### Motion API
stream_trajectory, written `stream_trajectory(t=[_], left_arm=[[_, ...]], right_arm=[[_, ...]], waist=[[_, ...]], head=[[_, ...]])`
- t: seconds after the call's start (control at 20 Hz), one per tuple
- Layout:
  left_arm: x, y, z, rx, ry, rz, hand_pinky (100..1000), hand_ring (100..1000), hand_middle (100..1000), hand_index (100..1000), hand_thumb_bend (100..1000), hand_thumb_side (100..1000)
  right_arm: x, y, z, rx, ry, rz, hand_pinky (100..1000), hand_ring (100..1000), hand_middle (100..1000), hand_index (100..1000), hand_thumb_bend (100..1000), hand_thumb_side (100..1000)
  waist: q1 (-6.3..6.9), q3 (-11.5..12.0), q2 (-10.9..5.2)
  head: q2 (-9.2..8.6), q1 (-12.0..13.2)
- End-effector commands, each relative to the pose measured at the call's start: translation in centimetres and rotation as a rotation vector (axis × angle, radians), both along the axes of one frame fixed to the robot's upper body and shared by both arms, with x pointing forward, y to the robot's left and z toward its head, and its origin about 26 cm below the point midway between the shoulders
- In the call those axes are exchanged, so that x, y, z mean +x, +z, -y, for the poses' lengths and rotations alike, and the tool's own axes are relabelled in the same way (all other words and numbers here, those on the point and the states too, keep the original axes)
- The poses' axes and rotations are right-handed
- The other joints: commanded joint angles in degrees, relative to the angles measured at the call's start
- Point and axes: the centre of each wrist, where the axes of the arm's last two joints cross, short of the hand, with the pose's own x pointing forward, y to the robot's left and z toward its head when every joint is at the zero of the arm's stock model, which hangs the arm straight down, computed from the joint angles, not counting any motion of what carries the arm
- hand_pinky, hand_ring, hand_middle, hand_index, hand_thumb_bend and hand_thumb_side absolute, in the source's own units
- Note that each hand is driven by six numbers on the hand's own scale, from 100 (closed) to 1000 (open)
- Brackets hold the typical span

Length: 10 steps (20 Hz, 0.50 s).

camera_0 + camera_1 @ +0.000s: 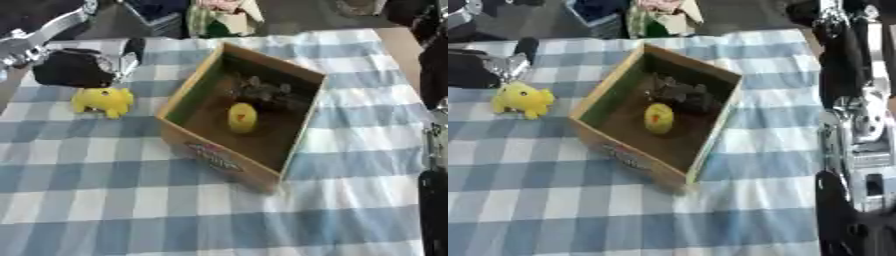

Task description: Pick up objects on the table and place them in the box.

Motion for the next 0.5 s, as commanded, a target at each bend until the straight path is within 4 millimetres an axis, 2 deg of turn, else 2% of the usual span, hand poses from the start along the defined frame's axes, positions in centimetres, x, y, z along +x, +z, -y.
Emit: stream_trajectory(t=[0.05, 0.35, 0.5], left_arm=[[0.0, 0.9, -1.7, 0.033, 0.046, 0.032, 679, 847, 805, 933, 149, 740], [1.2, 0.0, -3.2, 0.075, 0.099, 0.024, 684, 854, 810, 934, 213, 767], [1.9, -0.6, -3.9, 0.097, 0.122, 0.003, 687, 856, 813, 937, 262, 832]], right_arm=[[-0.3, 0.9, 0.4, -0.016, -0.016, 0.034, 722, 626, 449, 759, 100, 602], [-0.1, 1.1, 0.5, -0.022, -0.017, 0.038, 723, 626, 448, 760, 100, 598], [0.0, 1.1, 0.6, -0.025, -0.018, 0.039, 724, 626, 447, 760, 100, 599]], waist=[[-0.18, 0.2, -1.26], [-0.55, 0.4, -0.75], [-0.7, 0.3, -0.38]], head=[[0.59, 0.5], [0.23, 1.3], [-0.25, 1.4]])
